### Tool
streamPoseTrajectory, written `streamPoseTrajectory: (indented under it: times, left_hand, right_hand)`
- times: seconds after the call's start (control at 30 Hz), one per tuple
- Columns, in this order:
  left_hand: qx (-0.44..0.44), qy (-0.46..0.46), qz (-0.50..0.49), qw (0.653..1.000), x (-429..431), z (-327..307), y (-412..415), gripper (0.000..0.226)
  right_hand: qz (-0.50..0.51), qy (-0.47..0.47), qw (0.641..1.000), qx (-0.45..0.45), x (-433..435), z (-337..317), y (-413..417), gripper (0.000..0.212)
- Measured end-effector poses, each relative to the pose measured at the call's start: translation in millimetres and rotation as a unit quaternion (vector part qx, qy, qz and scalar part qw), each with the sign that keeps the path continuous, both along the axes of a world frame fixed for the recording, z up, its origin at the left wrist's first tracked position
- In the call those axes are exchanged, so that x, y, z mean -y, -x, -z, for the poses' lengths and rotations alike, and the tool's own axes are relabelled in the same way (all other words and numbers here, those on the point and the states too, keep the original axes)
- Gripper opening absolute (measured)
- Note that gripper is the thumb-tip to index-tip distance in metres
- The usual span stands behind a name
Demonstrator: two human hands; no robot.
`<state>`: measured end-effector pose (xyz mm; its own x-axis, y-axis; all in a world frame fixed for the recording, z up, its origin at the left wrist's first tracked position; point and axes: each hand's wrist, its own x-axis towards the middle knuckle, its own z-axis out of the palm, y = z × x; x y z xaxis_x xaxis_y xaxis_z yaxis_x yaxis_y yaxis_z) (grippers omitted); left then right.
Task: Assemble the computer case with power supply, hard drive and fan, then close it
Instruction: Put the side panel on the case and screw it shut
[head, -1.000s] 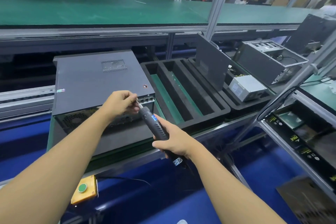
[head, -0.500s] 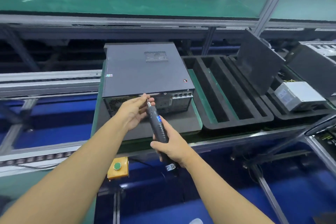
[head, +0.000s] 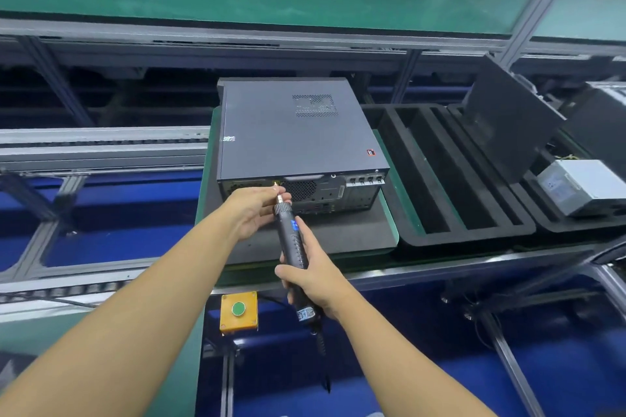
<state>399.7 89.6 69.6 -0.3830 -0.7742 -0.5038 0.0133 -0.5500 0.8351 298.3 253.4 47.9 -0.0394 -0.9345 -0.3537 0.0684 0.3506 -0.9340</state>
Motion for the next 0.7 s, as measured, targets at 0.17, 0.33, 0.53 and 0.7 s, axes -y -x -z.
streamPoseTrajectory:
  times: [0.17,0.33,0.53,0.7]
  left_hand:
    - [-0.003,-0.007,-0.034,0.999,7,8,6,0.02]
    - [0.01,-0.004,-0.046,0.999,10,13,1,0.019]
    - [0.007,-0.003,-0.047,0.999,14,11,0,0.018]
    - [0.015,-0.001,-0.039,0.999,15,11,0,0.016]
  right_hand:
    - [0.001,-0.012,1.0,-0.003,12,2,0,0.102]
    - [-0.007,-0.018,1.0,-0.012,17,9,-1,0.1]
    - [-0.004,-0.016,1.0,-0.022,21,10,-3,0.101]
    - [0.001,-0.014,1.0,-0.024,20,11,-4,0.1]
